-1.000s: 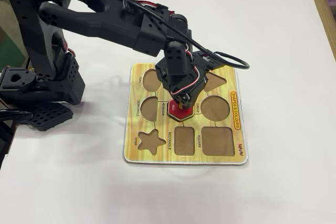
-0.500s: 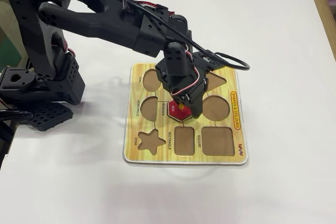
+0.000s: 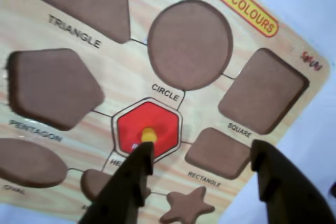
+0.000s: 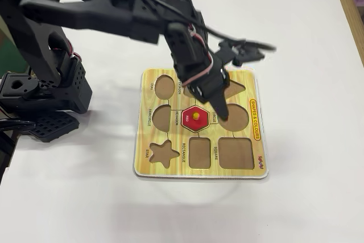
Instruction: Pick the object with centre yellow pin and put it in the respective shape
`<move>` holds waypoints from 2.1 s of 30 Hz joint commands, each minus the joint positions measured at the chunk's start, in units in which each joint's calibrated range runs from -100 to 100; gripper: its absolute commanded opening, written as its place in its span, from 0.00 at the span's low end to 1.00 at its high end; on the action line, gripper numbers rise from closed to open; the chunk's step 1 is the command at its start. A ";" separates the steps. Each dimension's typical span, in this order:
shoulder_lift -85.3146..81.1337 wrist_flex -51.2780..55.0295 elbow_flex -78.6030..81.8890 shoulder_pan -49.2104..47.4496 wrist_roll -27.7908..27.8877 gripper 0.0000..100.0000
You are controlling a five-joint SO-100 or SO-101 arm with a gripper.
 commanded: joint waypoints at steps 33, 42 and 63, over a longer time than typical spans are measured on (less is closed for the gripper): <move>-74.80 -1.02 51.89 -0.22 -18.91 0.21; -97.98 -1.02 67.27 0.17 -22.57 0.21; -97.98 13.93 79.68 0.66 -22.78 0.22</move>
